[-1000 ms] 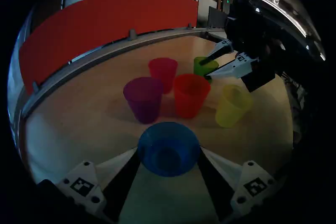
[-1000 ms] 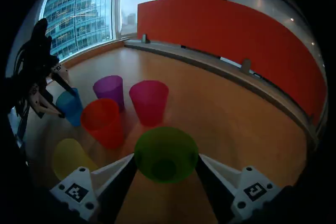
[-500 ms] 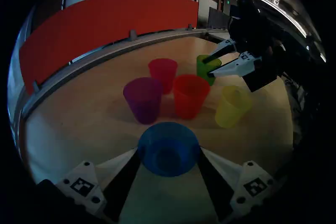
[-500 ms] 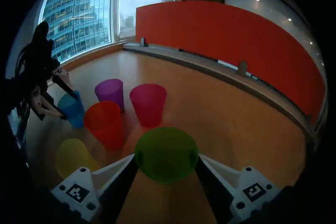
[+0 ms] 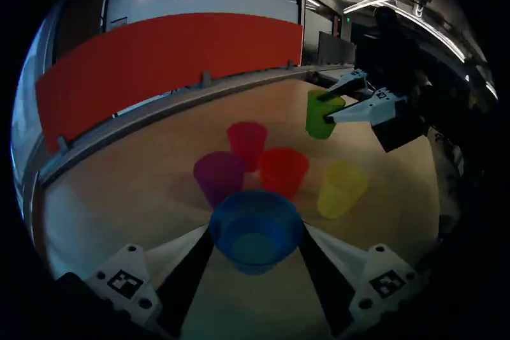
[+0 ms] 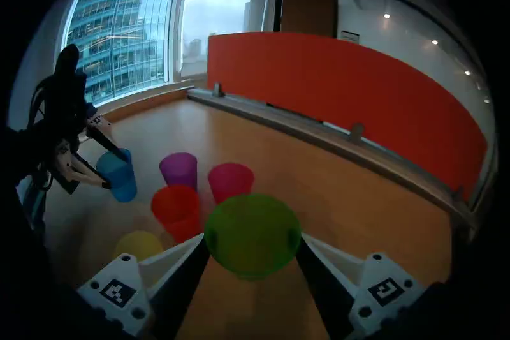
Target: Pour water
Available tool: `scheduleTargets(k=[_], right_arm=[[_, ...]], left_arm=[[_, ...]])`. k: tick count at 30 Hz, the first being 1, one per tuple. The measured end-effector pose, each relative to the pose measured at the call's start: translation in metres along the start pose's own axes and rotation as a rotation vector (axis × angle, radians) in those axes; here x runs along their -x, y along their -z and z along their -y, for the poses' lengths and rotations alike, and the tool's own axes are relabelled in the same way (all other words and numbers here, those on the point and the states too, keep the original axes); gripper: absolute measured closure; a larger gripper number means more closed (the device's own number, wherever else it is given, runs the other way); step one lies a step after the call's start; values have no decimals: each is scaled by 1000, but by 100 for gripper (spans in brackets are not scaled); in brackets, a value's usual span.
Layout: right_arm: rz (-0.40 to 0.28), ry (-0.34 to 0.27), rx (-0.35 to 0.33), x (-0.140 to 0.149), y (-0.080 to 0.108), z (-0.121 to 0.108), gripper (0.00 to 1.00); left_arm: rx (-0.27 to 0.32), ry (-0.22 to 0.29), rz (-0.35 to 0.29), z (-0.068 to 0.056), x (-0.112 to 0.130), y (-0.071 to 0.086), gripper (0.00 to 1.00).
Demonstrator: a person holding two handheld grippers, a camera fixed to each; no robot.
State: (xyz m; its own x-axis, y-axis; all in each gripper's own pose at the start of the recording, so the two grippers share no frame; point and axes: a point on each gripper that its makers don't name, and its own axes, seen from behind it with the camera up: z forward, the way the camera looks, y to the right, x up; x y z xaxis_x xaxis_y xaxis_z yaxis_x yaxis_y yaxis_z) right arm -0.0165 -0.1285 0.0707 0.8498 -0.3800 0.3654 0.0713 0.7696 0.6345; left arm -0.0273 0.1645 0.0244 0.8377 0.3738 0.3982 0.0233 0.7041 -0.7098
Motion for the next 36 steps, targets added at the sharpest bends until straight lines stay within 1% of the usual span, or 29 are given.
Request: scheduleTargets(k=[7, 15, 20, 29, 36], right_arm=[[-58, 13, 17, -21, 22, 4, 9], [-150, 10, 30, -50, 46, 11, 9], [-209, 14, 35, -67, 59, 16, 9], [-304, 4, 30, -93, 76, 25, 9], [-352, -9, 29, -104, 82, 26, 9]], left_arm=[[-29, 14, -94, 2, -32, 18, 13], [-70, 25, -191, 9, -63, 37, 13], [-90, 27, -250, 12, -80, 49, 13], [-111, 35, -331, 14, -102, 64, 13], [-127, 28, -395, 13, -120, 73, 13]])
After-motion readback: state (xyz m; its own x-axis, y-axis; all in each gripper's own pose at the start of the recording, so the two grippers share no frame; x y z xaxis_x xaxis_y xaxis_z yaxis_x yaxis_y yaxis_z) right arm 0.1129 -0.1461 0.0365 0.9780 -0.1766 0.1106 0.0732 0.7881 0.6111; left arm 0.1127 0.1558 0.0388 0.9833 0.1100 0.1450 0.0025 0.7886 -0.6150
